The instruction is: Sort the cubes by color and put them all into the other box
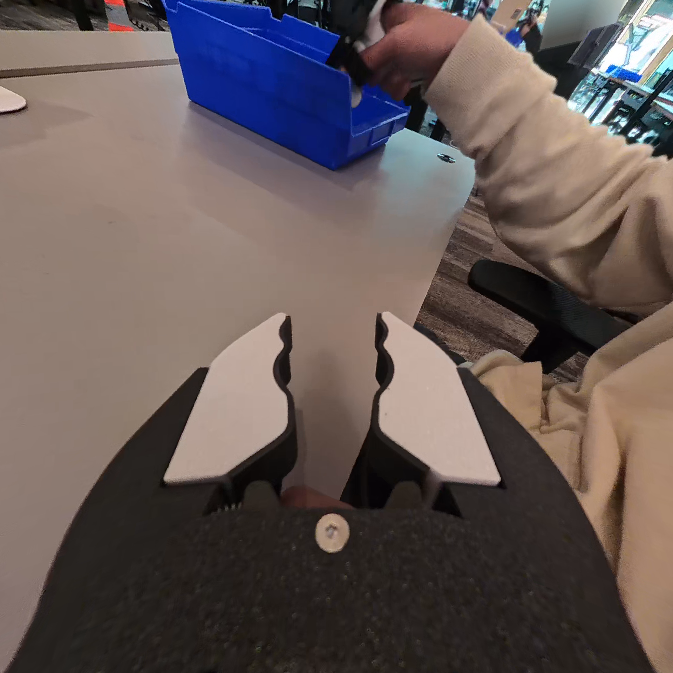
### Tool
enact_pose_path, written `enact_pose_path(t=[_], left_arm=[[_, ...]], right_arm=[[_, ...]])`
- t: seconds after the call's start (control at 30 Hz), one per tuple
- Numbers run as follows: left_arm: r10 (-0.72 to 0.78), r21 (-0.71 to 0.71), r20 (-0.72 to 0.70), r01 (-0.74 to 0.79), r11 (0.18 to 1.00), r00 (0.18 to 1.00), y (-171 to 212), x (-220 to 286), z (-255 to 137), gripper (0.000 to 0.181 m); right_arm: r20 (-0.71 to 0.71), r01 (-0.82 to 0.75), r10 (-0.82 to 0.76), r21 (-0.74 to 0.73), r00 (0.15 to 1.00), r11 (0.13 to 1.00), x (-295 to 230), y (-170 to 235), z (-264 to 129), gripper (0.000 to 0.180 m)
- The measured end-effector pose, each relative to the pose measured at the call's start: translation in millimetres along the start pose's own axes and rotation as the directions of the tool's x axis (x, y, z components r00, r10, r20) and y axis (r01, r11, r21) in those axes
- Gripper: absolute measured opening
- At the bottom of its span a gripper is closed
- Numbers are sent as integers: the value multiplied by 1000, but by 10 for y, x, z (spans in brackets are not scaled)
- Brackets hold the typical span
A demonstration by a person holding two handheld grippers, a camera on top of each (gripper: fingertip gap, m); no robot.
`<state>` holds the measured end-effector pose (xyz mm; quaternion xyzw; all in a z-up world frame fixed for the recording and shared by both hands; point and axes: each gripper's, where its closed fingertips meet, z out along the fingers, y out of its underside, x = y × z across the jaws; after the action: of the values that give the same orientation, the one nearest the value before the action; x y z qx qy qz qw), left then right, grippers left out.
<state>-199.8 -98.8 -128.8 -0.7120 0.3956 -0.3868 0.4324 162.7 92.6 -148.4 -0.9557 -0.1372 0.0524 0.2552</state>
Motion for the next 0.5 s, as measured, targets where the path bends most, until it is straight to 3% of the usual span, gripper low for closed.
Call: enact_pose_path(t=[0.13, 0.23, 0.3, 0.37, 0.43, 0.5], left_arm=[[15, 5, 13, -15, 1000, 1000, -7, -15, -32, 44], [3, -5, 23, -3, 1000, 1000, 35, -49, -55, 46], [-3, 2, 44, 3, 1000, 999, 35, -93, -87, 46], [-16, 17, 85, 15, 1000, 996, 12, -178, -127, 45], [-44, 31, 122, 41, 999, 992, -11, -279, -162, 45], [-83, 37, 148, 79, 996, 985, -17, -376, -187, 45]], right_arm=[[-32, -5, 1, -134, 999, 991, 119, -60, 354, 30], [-54, -18, 10, -146, 998, 989, 184, -60, 339, 51], [-53, -30, 28, -35, 998, 999, 141, -126, 92, 50], [-74, -42, 56, 181, 996, 983, 40, -239, -299, 48], [0, -60, 68, 449, 998, 891, -329, -317, -711, 44], [181, -105, -25, 674, 983, 731, -1029, -247, -1028, 41]])
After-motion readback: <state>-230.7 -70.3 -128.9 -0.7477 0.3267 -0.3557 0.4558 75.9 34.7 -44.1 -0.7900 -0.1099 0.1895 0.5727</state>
